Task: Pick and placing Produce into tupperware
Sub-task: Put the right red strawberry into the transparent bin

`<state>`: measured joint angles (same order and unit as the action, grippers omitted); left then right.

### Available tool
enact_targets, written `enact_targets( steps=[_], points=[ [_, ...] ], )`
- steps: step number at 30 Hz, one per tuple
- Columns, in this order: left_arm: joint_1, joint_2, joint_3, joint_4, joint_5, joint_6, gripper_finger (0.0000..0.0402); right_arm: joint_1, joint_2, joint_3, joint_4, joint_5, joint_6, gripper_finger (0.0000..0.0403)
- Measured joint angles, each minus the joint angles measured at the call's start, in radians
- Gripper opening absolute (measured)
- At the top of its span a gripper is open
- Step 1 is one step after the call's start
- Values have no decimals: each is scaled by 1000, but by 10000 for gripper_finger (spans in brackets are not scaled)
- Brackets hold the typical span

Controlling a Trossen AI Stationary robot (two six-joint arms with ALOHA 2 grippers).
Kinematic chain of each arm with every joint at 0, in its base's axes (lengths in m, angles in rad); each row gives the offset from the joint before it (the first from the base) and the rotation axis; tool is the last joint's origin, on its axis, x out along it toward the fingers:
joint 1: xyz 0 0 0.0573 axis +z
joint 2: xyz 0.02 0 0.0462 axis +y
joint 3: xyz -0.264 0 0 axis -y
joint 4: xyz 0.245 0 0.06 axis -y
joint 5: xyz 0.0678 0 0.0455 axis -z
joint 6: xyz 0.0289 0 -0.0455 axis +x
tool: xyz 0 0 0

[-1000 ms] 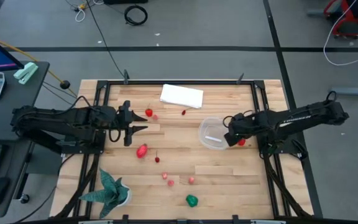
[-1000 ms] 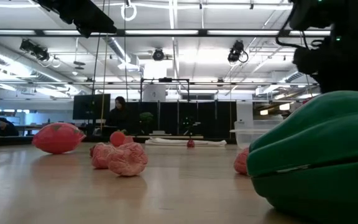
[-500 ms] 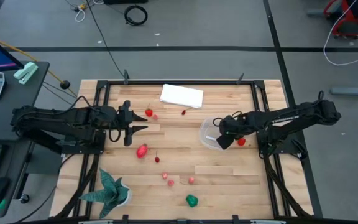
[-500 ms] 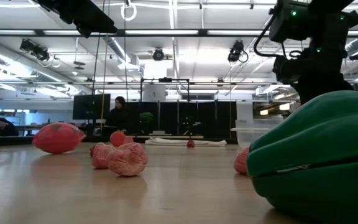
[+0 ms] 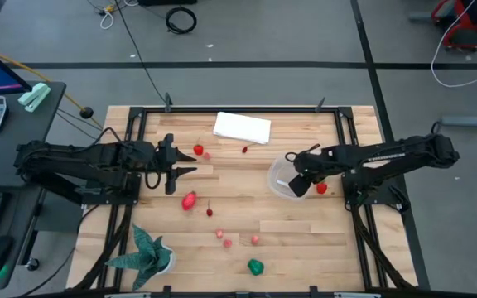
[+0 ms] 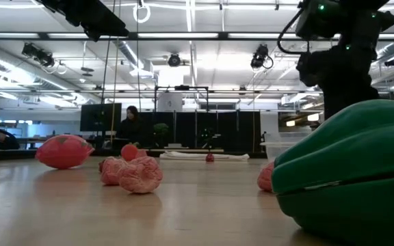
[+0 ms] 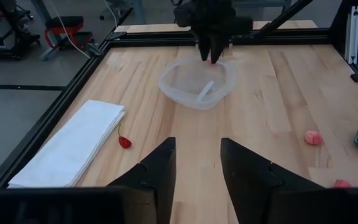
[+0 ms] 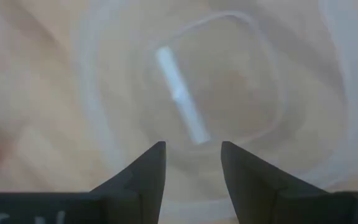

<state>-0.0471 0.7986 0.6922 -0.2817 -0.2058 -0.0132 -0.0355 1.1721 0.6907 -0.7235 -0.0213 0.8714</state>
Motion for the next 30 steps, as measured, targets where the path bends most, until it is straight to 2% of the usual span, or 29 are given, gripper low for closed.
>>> enact_targets(
  steps=[4, 7, 9, 15, 19, 25, 30],
  points=[
    [0, 0, 0, 0, 0, 0, 133, 62, -51, 0, 0, -124, 88, 162],
    [0, 0, 0, 0, 0, 0, 128, 134, -98, 0, -1, -235, 215, 155],
    [0, 0, 0, -2, 0, -1, 126, 202, -126, 0, -1, -258, 312, 149],
    [0, 0, 0, -8, 0, 0, 124, 348, -102, 0, -39, -73, 565, 137],
    [0, 0, 0, -8, 0, 0, 127, 402, -19, 0, -171, 11, 689, 136],
    [0, 0, 0, -25, 0, 0, 125, 393, 83, 0, -315, 38, 799, 136],
    [0, 0, 0, -32, 0, 0, 122, 359, 122, 0, -313, 179, 809, 136]
  ],
)
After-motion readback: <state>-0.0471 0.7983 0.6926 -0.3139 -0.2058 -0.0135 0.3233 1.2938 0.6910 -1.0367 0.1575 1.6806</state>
